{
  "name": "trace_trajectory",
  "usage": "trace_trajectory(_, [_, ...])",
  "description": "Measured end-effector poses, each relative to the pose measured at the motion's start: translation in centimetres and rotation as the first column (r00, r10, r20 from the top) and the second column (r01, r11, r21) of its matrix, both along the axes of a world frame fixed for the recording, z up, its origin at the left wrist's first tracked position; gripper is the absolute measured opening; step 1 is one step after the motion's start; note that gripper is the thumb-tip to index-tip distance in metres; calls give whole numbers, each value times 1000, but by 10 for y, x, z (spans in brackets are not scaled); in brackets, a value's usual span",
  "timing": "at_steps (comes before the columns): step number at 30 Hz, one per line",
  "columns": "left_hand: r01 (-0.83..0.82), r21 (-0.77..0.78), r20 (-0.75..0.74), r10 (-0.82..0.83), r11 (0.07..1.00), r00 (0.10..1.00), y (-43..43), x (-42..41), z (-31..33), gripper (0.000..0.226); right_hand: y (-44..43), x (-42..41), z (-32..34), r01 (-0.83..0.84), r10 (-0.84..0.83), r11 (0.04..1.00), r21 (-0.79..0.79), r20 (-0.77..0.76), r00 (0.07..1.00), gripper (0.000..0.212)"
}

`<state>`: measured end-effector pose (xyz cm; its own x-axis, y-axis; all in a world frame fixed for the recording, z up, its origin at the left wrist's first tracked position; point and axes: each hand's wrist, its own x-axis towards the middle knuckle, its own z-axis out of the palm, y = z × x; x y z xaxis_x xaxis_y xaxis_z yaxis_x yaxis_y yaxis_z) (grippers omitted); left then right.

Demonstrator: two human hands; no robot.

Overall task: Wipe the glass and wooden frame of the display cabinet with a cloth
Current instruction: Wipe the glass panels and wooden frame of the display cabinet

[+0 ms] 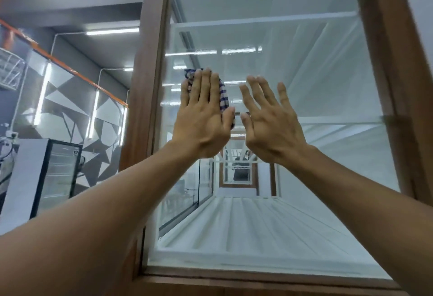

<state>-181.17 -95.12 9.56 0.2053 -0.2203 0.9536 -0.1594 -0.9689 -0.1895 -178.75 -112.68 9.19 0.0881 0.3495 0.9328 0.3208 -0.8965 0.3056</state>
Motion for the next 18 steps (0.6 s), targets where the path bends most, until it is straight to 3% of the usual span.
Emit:
trace_trajectory(4, [4,255,14,-8,967,1000,-43,7,12,78,-46,1,8,8,-8,985,170,-1,1000,67])
trace_trajectory(7, [37,95,4,-38,995,999,-74,7,29,78,-75,-1,6,41,-39,992,119,-18,999,68])
trace_trajectory(8, [50,106,-3,-50,993,999,-89,9,32,78,-84,-1,5,53,-51,990,130,-18,999,68])
trace_trajectory(12, [60,409,-18,-57,911,998,-151,15,30,72,-129,-4,-2,187,-206,925,329,21,978,68])
trace_trajectory(15, [77,427,-25,-73,901,997,-196,17,33,71,-163,-6,-16,233,-263,880,413,16,965,67])
trace_trajectory(18, [72,401,-29,-66,913,997,-236,19,35,71,-182,-3,-31,133,-170,890,436,47,984,66])
